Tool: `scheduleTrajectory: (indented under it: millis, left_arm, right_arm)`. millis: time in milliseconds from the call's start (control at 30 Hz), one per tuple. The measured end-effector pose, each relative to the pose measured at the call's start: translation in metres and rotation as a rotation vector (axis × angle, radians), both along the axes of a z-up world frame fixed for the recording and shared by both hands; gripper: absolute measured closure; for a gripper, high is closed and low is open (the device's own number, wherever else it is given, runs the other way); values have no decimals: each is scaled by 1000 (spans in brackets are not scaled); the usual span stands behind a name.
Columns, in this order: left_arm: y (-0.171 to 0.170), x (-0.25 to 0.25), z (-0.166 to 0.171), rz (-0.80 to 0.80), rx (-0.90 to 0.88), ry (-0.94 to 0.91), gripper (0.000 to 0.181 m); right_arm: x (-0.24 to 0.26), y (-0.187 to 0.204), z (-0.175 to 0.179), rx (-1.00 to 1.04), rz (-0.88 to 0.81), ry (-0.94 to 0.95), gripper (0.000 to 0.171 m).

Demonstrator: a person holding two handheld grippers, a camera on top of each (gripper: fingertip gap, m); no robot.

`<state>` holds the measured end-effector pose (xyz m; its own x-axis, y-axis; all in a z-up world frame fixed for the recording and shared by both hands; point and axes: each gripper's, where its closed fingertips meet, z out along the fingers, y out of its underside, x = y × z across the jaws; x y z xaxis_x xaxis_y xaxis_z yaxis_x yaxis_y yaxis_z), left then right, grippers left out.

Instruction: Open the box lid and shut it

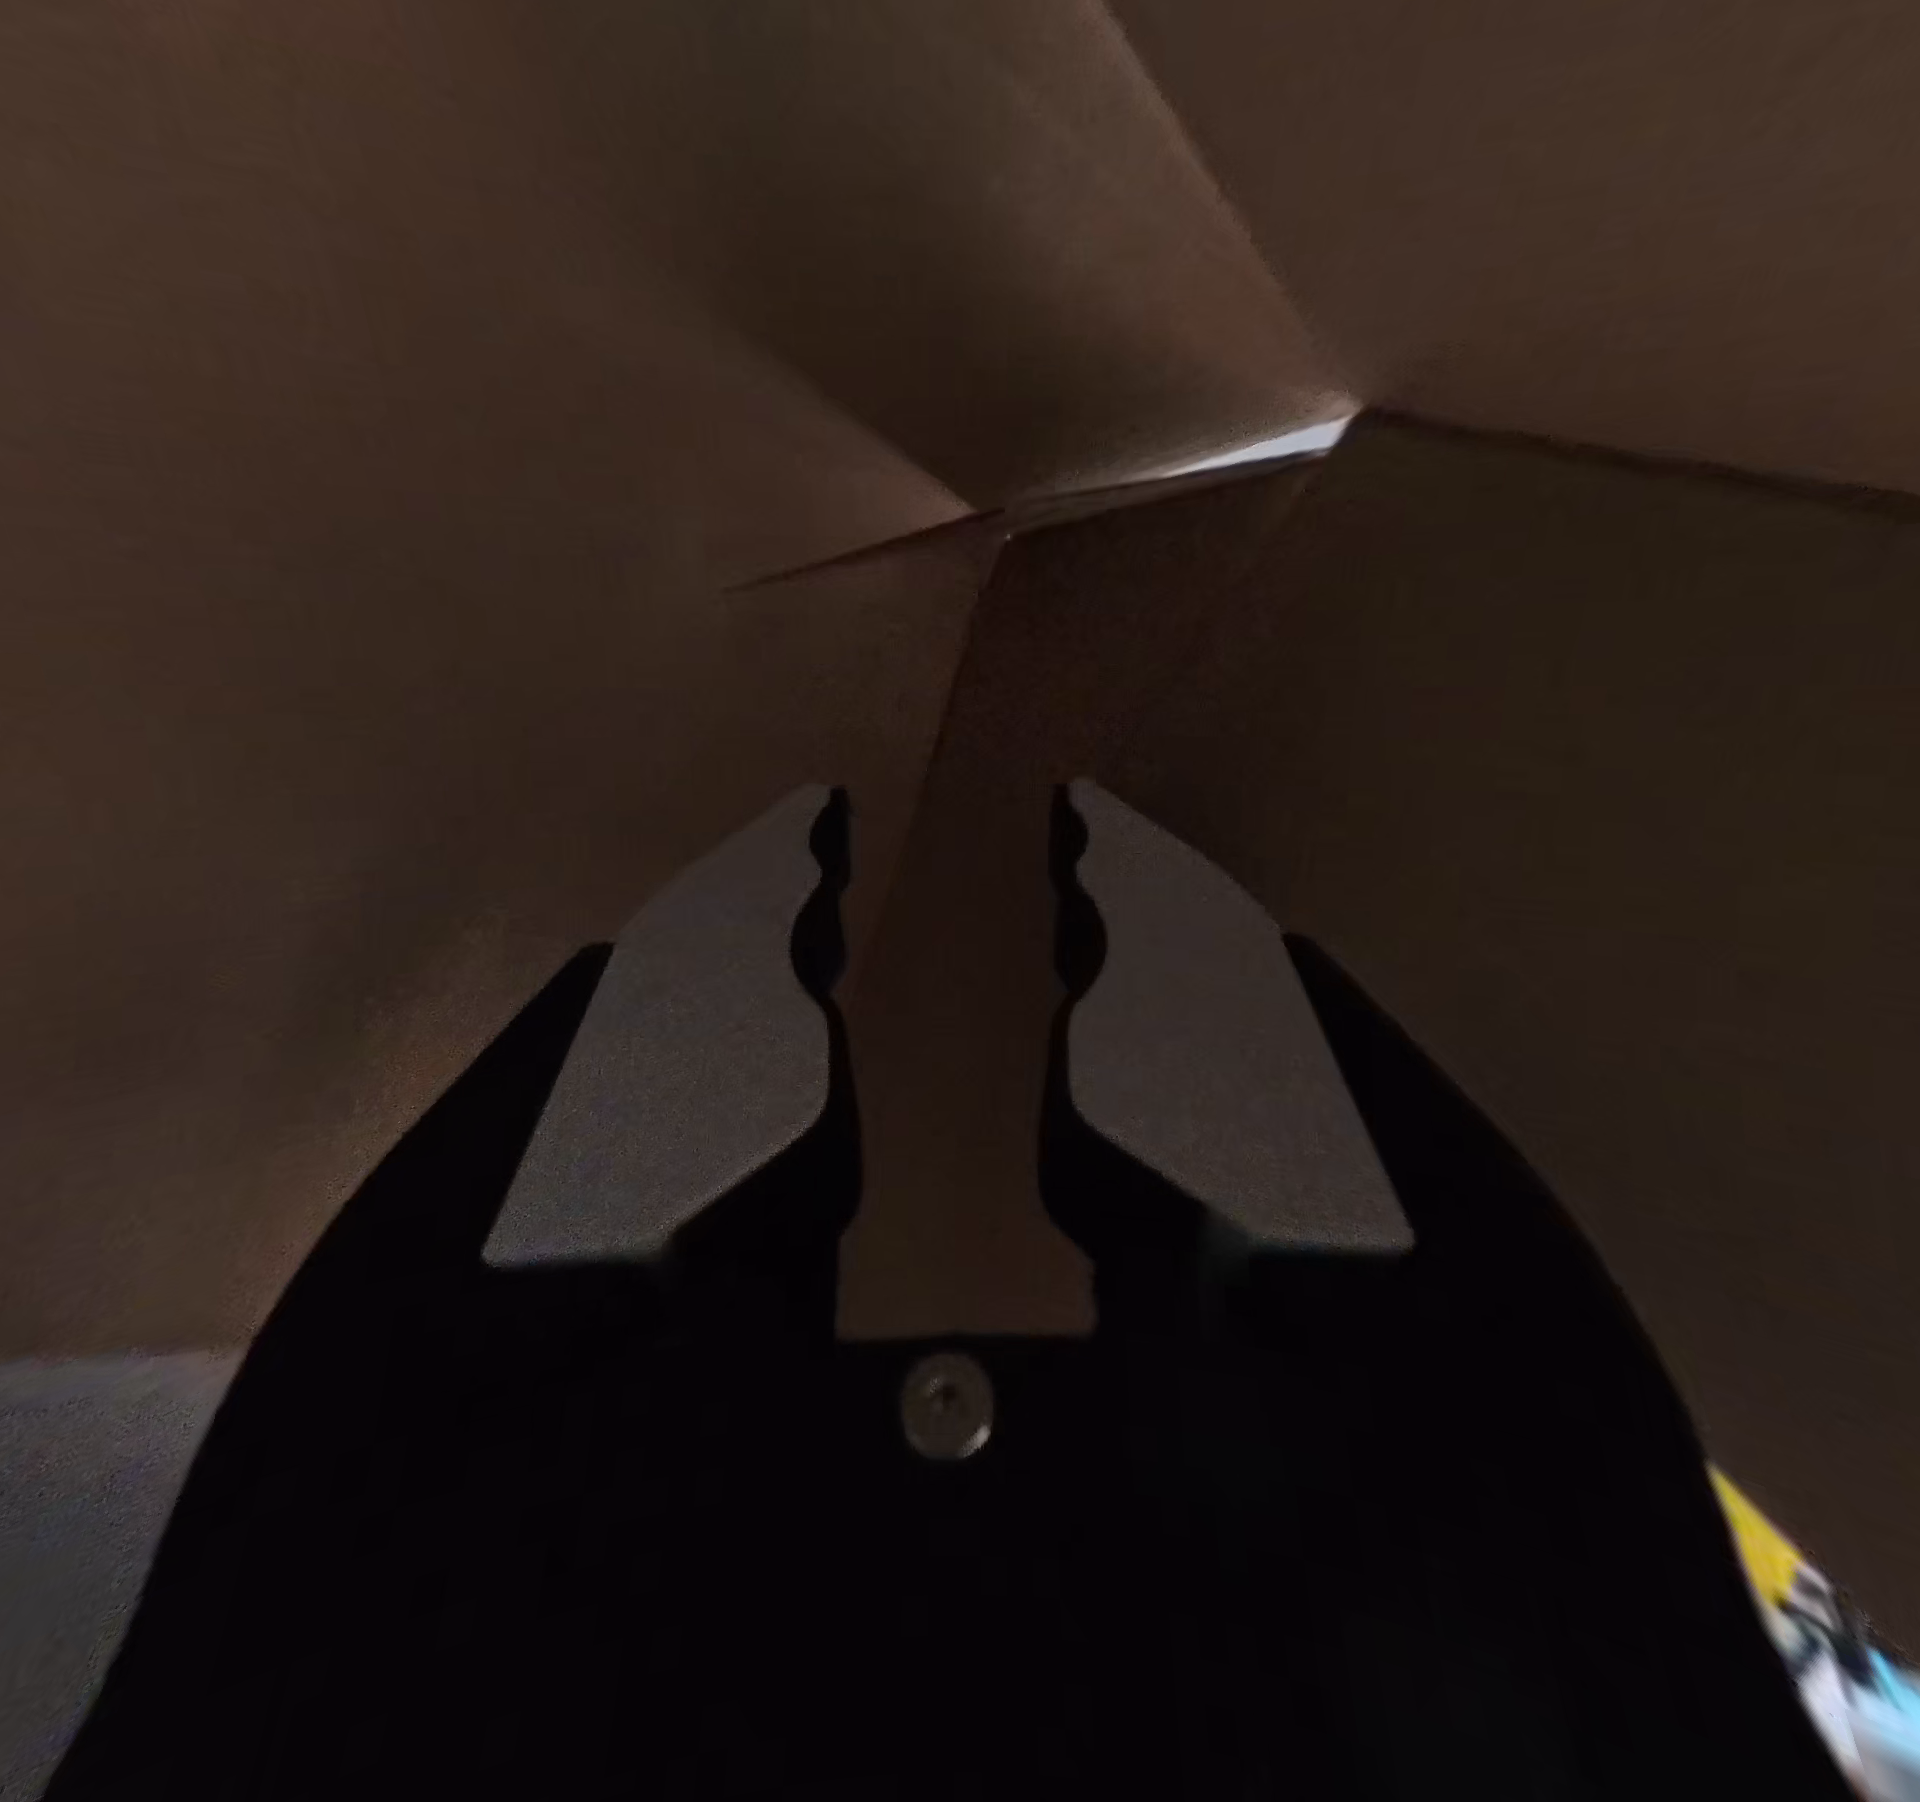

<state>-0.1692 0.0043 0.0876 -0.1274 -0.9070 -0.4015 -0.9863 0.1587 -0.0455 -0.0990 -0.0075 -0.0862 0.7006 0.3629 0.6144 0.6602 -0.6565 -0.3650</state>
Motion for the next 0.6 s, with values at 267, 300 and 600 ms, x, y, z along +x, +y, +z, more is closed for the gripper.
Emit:
scheduleTrajectory:
  millis: [267, 300, 600]
  left_arm:
    - [-4, -1, -1, 3, 7, 16, 179]
    - [-5, -1, -1, 0, 11, 22, 179]
    - [-17, 0, -6, -36, 61, 78, 178]
  right_arm:
    - [-13, -82, 119, 304, 354, 616, 138]
    - [-6, -90, 138, 357, 395, 675, 142]
    - [49, -39, 186, 346, 261, 756, 117]
